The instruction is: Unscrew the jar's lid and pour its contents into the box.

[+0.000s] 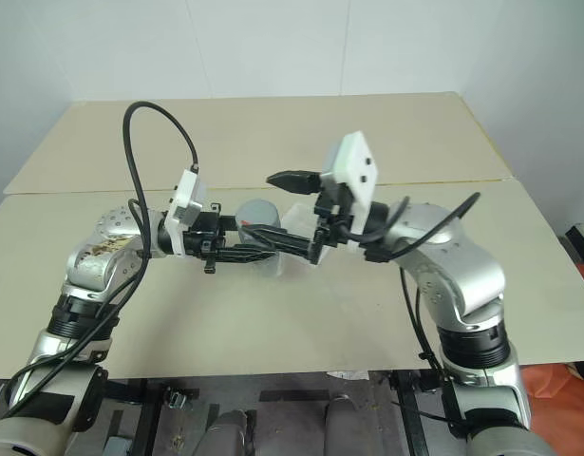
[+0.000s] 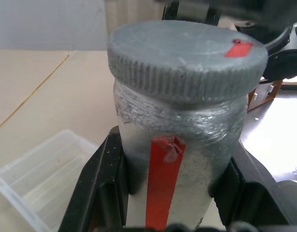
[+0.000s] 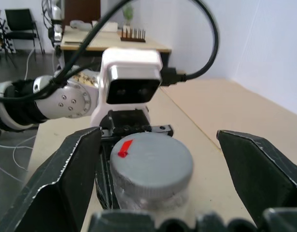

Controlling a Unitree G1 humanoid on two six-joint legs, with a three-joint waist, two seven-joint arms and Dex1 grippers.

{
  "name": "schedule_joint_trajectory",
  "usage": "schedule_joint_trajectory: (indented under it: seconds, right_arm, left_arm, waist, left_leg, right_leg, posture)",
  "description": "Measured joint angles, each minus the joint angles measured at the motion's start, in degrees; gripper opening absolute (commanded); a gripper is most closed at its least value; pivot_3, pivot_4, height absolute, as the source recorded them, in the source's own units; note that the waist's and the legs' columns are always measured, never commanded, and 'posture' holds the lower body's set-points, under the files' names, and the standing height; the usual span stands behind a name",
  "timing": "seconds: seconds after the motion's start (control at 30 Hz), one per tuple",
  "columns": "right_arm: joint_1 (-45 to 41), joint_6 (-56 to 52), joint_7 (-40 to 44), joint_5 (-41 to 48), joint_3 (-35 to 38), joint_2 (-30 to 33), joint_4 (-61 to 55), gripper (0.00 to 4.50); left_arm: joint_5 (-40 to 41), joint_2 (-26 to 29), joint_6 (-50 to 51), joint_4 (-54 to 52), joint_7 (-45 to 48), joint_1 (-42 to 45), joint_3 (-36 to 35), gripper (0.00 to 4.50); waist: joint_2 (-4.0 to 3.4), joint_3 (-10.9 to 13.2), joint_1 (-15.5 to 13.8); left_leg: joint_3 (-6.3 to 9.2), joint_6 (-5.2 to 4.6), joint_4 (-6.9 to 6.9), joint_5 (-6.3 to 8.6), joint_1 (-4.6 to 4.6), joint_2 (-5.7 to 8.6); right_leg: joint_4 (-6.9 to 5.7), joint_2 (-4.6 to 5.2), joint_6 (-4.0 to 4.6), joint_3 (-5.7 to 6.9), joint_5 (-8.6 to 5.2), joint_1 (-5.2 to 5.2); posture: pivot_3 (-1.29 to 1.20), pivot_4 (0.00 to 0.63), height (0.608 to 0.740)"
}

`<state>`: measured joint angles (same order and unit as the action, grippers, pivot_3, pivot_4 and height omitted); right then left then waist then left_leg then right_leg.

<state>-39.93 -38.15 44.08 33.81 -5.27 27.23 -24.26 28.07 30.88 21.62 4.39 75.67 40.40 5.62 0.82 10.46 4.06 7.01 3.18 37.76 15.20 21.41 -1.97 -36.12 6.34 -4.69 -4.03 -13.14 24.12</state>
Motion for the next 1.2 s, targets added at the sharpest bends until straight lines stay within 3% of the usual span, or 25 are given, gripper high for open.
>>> schedule_joint_trajectory:
  seconds: [0.27,0.7,1.0,1.2]
  right_arm:
    - [-4.3,0.0,-1.9,-4.0,-4.9,-2.8,3.8,4.44]
    - [-4.7,0.0,-1.2,-4.9,-5.0,-2.2,6.4,4.44]
    - [-3.8,-1.0,0.2,0.4,-0.5,1.7,6.7,4.44]
    - [-2.3,-1.0,-0.6,-0.8,5.2,5.8,10.0,4.44]
  left_arm:
    - [-0.2,-0.3,-0.2,0.3,0.3,0.2,0.2,1.90]
    - [0.1,1.0,1.2,-0.5,-0.9,0.0,-0.1,1.90]
    - [1.3,4.1,2.8,-1.3,-1.2,-1.0,-3.7,1.90]
    - [1.6,4.1,2.7,-2.4,1.4,-1.1,-3.4,1.90]
  waist:
    - [0.00,0.0,0.0]
    - [0.00,0.0,0.0]
    - [0.00,0.0,0.0]
    - [0.00,0.0,-0.2]
  left_leg:
    - [0.00,0.00,0.00,0.00,-0.01,0.00]
    - [0.00,0.00,-0.01,0.00,0.01,0.00]
    - [0.00,0.00,-0.01,0.00,0.01,0.00]
    - [-0.01,-0.01,-0.01,0.01,0.03,0.00]
  right_leg:
    - [0.00,0.00,0.00,0.00,0.00,-0.01]
    - [-0.01,0.00,0.00,0.00,0.00,0.01]
    - [0.01,0.00,0.00,0.01,0.00,0.00]
    - [0.03,0.00,0.00,0.02,0.00,0.01]
  posture:
    - [0.00,0.150,0.740]
    - [0.00,0.150,0.740]
    - [0.00,0.150,0.740]
    - [0.00,0.150,0.740]
